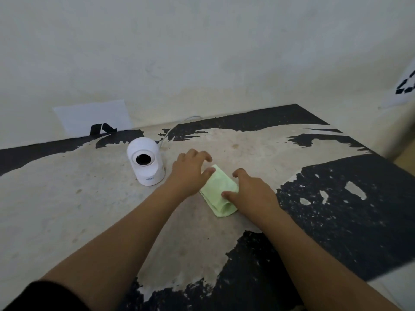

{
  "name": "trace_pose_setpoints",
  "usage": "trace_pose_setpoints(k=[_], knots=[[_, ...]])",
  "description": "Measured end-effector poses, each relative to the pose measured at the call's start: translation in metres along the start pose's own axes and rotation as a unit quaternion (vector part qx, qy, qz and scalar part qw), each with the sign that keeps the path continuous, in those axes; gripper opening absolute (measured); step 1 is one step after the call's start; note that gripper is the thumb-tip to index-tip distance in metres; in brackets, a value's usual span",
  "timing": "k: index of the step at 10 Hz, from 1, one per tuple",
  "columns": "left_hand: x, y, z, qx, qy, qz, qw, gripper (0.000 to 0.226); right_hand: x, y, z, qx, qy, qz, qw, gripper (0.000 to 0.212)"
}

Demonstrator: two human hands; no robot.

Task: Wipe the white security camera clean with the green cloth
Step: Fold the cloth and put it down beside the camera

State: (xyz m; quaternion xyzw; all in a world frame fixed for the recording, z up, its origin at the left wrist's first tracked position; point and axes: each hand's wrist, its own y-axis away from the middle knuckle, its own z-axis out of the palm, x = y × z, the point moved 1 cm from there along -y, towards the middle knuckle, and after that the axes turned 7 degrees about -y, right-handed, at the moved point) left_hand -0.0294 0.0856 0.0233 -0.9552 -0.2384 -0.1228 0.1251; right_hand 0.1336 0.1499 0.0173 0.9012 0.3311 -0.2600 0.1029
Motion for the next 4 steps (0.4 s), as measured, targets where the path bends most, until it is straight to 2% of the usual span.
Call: trace_pose_setpoints(k=[1, 2, 3, 4], knots=[[0.000, 0.024, 0.013, -0.072, -0.110, 0.027, 0.991, 0.045, 0.002, 0.001, -0.001, 0.004, 0.050, -0.033, 0.998, 0.044], [-0.004, 0.031, 0.020, -0.092, -0.123, 0.023, 0.988, 0.048, 0.001, 0.005, 0.000, -0.010, 0.096, -0.046, 0.994, 0.037], [-0.007, 0.031, 0.020, -0.093, -0.113, 0.021, 0.989, 0.049, -0.003, 0.004, 0.000, -0.006, 0.109, -0.046, 0.993, 0.035], [-0.012, 0.026, 0.009, -0.033, -0.048, 0.024, 0.998, 0.047, -0.014, -0.009, -0.004, 0.021, 0.023, -0.048, 0.998, 0.030]])
